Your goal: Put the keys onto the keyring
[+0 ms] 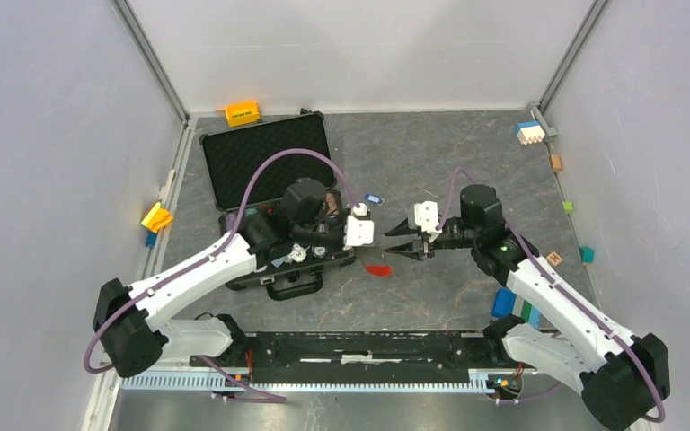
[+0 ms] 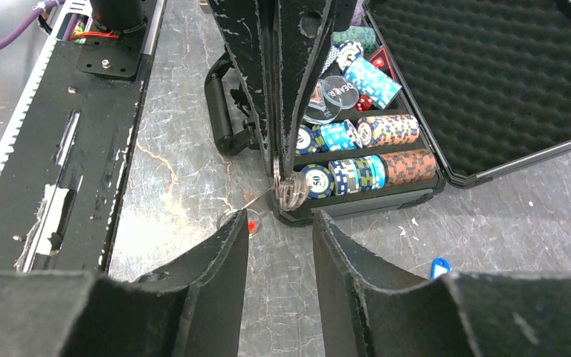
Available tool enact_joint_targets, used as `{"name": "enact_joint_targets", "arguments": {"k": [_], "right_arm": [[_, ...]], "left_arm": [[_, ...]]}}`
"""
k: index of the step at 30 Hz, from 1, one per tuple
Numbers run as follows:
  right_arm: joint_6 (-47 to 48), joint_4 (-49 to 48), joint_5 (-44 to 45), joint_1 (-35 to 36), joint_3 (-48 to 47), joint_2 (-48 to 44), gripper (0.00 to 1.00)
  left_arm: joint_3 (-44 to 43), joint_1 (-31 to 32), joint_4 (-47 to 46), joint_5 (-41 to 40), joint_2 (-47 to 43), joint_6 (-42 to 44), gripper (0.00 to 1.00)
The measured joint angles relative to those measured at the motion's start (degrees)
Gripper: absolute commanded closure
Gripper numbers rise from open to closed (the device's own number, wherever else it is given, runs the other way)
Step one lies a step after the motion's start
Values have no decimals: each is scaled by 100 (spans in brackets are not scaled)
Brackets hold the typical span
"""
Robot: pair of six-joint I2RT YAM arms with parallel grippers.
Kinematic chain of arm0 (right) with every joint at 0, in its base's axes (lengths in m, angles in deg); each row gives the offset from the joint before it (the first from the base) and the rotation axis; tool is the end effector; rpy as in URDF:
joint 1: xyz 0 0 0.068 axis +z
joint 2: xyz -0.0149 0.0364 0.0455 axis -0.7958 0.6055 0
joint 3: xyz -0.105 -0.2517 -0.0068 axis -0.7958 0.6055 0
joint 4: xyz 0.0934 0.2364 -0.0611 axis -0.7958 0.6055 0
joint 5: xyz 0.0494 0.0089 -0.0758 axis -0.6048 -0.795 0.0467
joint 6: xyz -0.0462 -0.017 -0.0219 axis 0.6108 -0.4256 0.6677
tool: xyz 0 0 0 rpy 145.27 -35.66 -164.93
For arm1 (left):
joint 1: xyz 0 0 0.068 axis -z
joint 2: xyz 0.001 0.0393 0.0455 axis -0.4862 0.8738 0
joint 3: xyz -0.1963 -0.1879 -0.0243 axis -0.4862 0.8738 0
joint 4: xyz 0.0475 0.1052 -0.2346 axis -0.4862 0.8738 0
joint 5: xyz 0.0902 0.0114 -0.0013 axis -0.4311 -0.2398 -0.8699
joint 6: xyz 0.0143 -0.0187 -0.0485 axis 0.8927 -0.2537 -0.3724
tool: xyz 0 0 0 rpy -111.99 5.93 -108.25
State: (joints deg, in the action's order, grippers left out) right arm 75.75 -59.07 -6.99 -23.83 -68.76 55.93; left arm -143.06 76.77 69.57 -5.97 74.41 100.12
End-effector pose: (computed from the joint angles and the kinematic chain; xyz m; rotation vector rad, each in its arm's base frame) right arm 0.1671 0.1255 0.2896 -1.3967 1.2520 0.9315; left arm 0.1648 -0.2112 0.3087 1.6528 1.2676 -0.7536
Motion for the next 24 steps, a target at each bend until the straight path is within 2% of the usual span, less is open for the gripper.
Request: {"name": "enact_joint_targets", "arguments": {"k": [9,21,24], "right_arm": [[109,72,-20,129,-76,256,66],[321,-39,-59,269,-76,321,77],[356,-87,-37,323,-72,387,90]], "left_arm": [[-275,190,514,-278,177,114,98],[-273,245,501,-289,229,-22,98],[-273,251,494,-291,308,-79,98]]}}
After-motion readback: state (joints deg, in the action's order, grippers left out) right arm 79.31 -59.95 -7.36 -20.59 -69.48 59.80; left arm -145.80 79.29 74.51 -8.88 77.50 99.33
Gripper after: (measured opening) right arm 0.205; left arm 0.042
